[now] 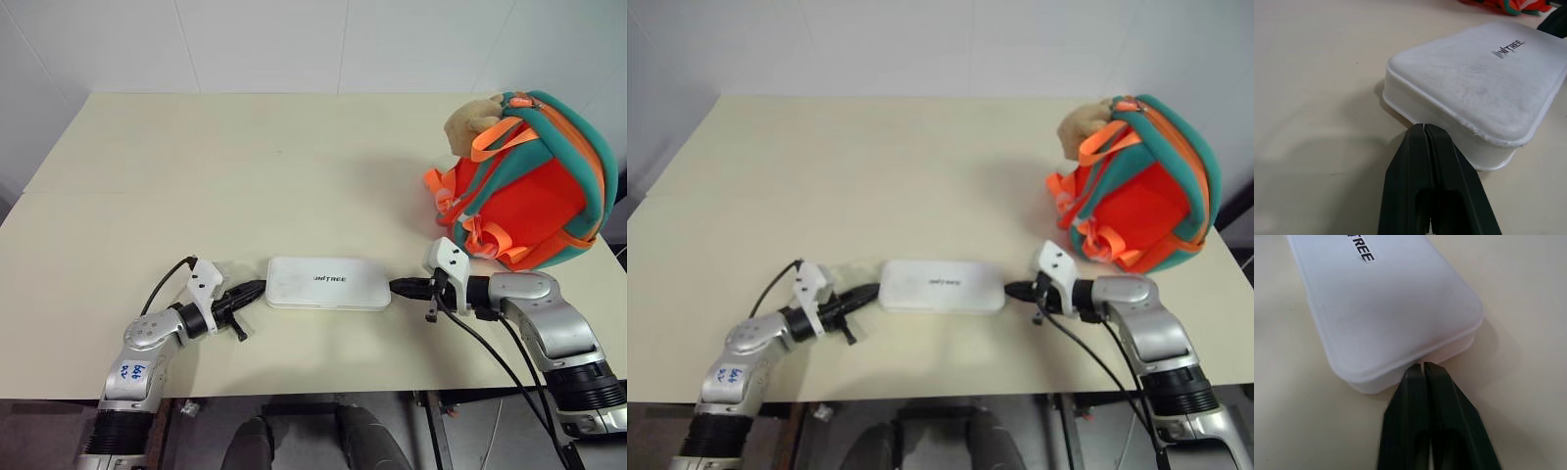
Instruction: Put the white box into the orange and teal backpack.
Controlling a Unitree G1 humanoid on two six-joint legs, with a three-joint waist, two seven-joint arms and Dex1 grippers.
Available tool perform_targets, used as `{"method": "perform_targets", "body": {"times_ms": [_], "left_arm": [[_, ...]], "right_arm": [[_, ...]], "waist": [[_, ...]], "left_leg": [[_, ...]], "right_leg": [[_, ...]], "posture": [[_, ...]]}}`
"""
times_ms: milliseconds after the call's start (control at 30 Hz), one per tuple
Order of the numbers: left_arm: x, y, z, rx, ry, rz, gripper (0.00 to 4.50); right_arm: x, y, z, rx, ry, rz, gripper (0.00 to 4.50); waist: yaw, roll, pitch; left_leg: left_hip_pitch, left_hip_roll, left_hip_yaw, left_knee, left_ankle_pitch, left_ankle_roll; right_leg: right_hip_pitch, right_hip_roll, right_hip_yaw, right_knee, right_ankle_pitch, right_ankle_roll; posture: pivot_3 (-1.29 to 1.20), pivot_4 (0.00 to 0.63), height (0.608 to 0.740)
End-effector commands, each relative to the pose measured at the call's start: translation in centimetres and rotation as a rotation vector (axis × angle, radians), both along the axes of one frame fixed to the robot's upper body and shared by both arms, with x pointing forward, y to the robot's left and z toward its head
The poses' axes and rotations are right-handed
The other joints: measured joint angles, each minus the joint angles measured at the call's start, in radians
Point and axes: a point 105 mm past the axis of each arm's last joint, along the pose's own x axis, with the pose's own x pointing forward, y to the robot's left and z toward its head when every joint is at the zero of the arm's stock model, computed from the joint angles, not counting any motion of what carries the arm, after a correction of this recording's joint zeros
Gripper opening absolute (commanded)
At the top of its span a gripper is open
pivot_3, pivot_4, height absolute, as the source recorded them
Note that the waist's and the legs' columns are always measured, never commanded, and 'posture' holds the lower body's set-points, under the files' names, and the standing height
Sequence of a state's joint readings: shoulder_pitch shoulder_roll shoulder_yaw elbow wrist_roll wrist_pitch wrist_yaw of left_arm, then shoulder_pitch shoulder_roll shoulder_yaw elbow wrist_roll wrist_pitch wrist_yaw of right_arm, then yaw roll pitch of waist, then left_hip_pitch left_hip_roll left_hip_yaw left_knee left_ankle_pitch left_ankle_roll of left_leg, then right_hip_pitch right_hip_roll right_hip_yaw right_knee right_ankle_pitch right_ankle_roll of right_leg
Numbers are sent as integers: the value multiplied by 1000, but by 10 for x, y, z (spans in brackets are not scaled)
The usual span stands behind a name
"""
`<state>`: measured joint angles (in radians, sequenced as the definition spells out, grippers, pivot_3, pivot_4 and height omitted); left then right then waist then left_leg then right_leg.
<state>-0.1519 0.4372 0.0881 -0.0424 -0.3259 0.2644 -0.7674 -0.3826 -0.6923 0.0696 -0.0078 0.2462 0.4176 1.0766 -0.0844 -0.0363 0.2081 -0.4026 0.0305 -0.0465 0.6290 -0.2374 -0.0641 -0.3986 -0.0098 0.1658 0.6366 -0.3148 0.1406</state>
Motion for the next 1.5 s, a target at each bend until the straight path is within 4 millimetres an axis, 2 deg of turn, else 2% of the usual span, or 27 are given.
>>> {"method": "perform_targets", "body": {"times_ms": [33, 133, 333, 367, 467, 600, 800, 1000, 1233, 1500], "left_arm": [[-9, -1, 3, -19, 36, -31, 385], [-10, 9, 4, -2, 54, -15, 1185], [-2, 39, 14, -16, 125, 21, 3133], [0, 41, 17, -18, 135, 18, 3434], [4, 41, 24, -61, 198, -7, 4393], [-6, 25, 29, -142, 390, -131, 4482], [-10, 7, 22, -153, 617, -177, 4482], [-2, -4, 23, -136, 667, -189, 4482], [3, -13, 13, -53, 701, -217, 4482], [-3, -33, 8, -49, 772, -312, 4482]], "right_arm": [[9, -14, 19, 19, -68, -28, 1235], [10, -20, 28, 90, 5, -63, 2242], [-8, -27, 46, 118, 192, -48, 4302], [-9, -26, 51, 131, 214, -53, 4500], [-10, -22, 60, 162, 280, -84, 4500], [-12, -11, 65, 206, 362, -104, 4500], [-26, 4, 50, 149, 478, -93, 4500], [-26, 13, 45, 149, 487, -83, 4500], [-31, 19, 39, 135, 494, -57, 4500], [-34, 22, 40, 136, 485, -38, 4500]], "waist": [[0, 0, 0], [-1, 0, 0], [1, 1, 0], [0, 1, 0], [-2, 1, 0], [-1, 1, 0], [5, 1, 0], [8, 1, 0], [13, 1, 0], [27, 1, 0]], "left_leg": [[0, 0, 0, 0, 0, 0], [0, 0, 0, 0, 0, 0], [0, 0, 0, -1, 0, 0], [0, 0, -1, -1, 0, 0], [0, 0, 0, -1, 0, 0], [-2, 0, 0, -2, 0, 0], [-4, 0, -1, -4, -3, 1], [-4, 0, -1, -5, -3, 1], [-4, 0, -1, -5, -3, 1], [-3, 0, -1, -4, -3, 1]], "right_leg": [[0, 0, 0, 0, 0, 0], [0, 0, 0, 0, 0, 0], [0, 0, 0, -1, -1, -1], [0, 0, 0, -1, -1, -1], [0, 0, 0, -1, -1, -1], [-1, 0, 0, -4, -1, -1], [-4, 0, -1, -5, -2, -1], [-3, -1, -1, -7, -2, 0], [-3, -1, -1, -7, -2, 0], [-1, -1, -1, -7, -2, 0]], "posture": [[0, 150, 740], [0, 150, 740], [0, 150, 740], [0, 150, 740], [0, 150, 740], [0, 150, 740], [0, 150, 740], [0, 150, 740], [0, 150, 740], [0, 150, 740]]}}
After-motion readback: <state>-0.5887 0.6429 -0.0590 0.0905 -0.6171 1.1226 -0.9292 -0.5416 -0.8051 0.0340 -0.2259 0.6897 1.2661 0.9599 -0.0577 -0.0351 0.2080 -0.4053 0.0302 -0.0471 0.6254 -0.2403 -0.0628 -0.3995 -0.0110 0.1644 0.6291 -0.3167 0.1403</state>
